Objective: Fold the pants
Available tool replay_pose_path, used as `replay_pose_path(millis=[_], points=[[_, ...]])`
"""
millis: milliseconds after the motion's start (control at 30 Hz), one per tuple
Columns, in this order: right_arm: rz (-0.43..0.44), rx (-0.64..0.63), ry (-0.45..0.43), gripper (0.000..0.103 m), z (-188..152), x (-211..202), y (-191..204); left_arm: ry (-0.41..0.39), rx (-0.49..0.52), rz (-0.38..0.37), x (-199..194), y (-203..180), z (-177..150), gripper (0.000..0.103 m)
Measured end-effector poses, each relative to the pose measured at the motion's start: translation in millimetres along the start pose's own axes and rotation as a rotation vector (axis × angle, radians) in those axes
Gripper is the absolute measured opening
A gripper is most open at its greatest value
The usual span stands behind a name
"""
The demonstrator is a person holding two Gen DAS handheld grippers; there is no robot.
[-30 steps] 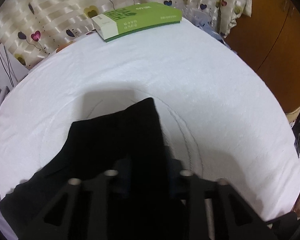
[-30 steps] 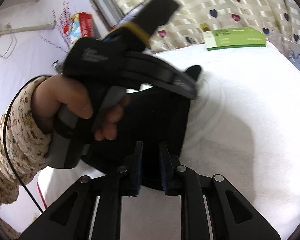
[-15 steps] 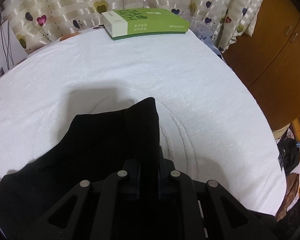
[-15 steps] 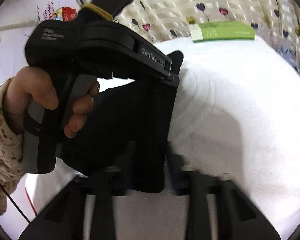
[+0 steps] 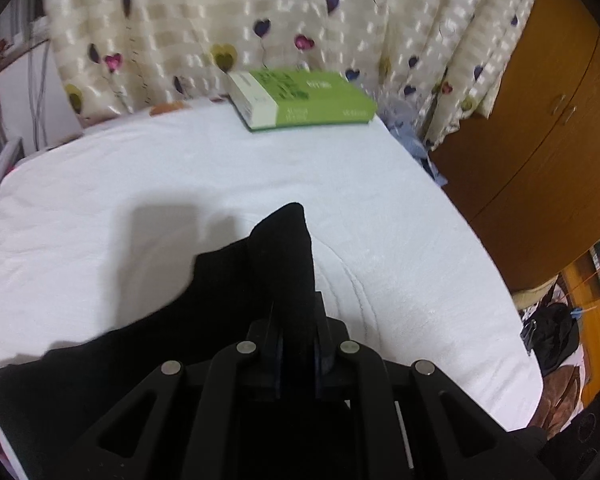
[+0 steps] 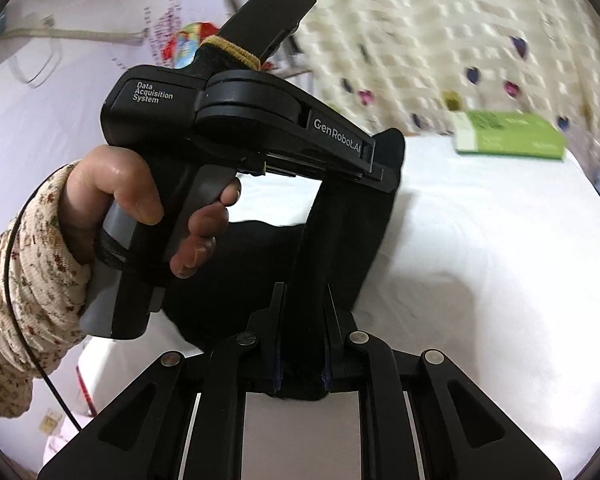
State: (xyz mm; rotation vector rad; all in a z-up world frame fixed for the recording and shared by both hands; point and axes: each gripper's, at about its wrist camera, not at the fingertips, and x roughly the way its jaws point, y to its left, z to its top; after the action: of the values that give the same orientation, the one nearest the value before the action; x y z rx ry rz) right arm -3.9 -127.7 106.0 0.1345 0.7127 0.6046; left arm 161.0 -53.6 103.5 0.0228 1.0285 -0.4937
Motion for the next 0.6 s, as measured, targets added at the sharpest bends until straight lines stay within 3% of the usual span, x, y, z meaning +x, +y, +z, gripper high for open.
replay_pose_path(millis=[600], points=[[0.198,-0.173,0.067,0.014,40,82,93,-0.163,-0.171,0.024,-85,134,-36,0.011]])
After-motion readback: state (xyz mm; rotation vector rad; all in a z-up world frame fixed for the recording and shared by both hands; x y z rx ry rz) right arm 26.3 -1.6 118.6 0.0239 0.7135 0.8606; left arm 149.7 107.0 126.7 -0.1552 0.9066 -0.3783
